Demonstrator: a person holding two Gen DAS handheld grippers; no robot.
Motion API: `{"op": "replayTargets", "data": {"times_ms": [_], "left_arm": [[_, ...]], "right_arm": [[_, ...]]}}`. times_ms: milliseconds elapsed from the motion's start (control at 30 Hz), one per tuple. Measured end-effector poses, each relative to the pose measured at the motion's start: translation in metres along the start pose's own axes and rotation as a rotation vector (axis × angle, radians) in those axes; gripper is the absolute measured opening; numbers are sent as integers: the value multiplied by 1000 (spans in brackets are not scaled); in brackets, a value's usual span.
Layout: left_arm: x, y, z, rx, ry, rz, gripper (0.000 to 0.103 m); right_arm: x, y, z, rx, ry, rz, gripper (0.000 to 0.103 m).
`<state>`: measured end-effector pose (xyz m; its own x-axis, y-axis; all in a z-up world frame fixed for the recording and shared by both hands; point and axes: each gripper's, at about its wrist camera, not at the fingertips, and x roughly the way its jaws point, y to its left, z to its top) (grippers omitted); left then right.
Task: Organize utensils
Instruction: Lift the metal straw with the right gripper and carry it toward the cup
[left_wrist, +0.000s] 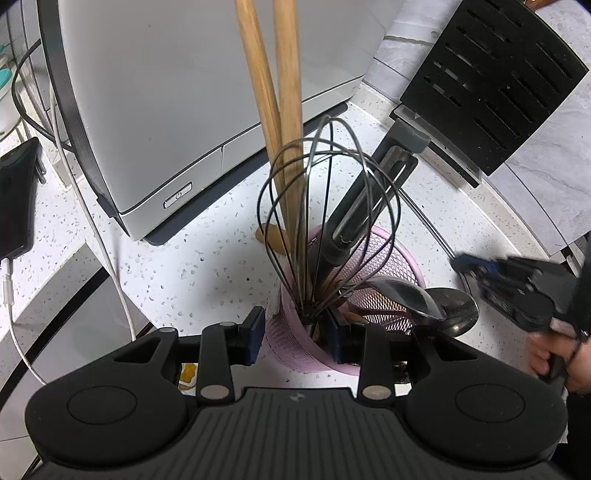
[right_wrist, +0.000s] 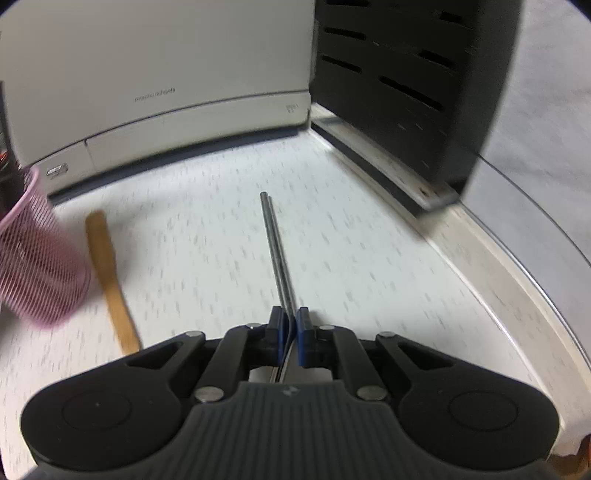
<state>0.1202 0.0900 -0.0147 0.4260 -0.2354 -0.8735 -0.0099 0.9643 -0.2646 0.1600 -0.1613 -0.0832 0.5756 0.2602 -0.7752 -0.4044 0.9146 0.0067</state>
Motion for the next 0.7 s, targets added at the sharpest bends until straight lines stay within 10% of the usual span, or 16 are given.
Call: {"op": "replayTargets", "data": {"times_ms": [700], "left_arm": [[-8, 0, -2, -3, -17, -1, 42]], "right_arm": [[-82, -54, -85, 11, 74, -87, 3]]}}
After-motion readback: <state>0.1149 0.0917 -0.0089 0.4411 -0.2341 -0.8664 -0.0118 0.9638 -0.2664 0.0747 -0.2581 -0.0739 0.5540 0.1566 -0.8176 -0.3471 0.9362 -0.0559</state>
